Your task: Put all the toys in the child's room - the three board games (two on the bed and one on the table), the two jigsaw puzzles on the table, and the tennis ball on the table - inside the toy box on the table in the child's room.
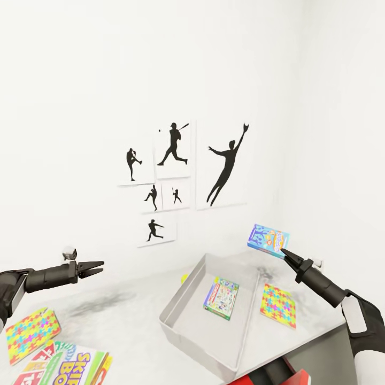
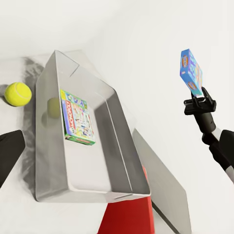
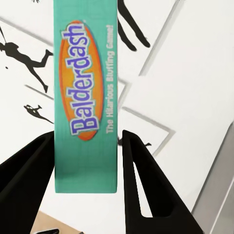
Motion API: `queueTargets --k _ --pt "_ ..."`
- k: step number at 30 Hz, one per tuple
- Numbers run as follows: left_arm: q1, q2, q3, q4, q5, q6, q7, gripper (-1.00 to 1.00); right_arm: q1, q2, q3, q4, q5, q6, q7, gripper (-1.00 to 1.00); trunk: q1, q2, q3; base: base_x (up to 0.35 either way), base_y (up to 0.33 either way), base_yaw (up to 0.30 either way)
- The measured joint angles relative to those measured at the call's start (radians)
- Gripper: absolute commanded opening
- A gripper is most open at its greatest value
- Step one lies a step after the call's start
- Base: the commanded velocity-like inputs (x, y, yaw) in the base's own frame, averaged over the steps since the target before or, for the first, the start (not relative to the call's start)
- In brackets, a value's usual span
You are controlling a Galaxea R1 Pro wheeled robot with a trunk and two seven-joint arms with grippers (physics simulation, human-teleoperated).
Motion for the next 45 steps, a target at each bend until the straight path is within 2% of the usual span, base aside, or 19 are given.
queueTargets --k 9,20,45 --pt "0.000 0.000 0.000 0.000 0.001 0.000 0.000 1.00 0.000 0.001 0.001 0.000 0.001 -0.002 -0.001 -1.00 0.000 0.000 0.000 0.077 -0.008 0.000" --pt "0.000 0.000 -0.002 0.000 0.001 0.000 0.000 1.00 0.000 0.002 0.001 0.000 0.001 -0.002 -0.001 -1.00 0.000 0.000 0.000 0.006 -0.128 0.000" --pt "0.000 0.001 -0.001 0.000 0.001 0.000 0.000 1.00 0.000 0.003 0.005 -0.007 0.001 -0.014 -0.017 -1.00 0.000 0.000 0.000 0.000 -0.004 0.000"
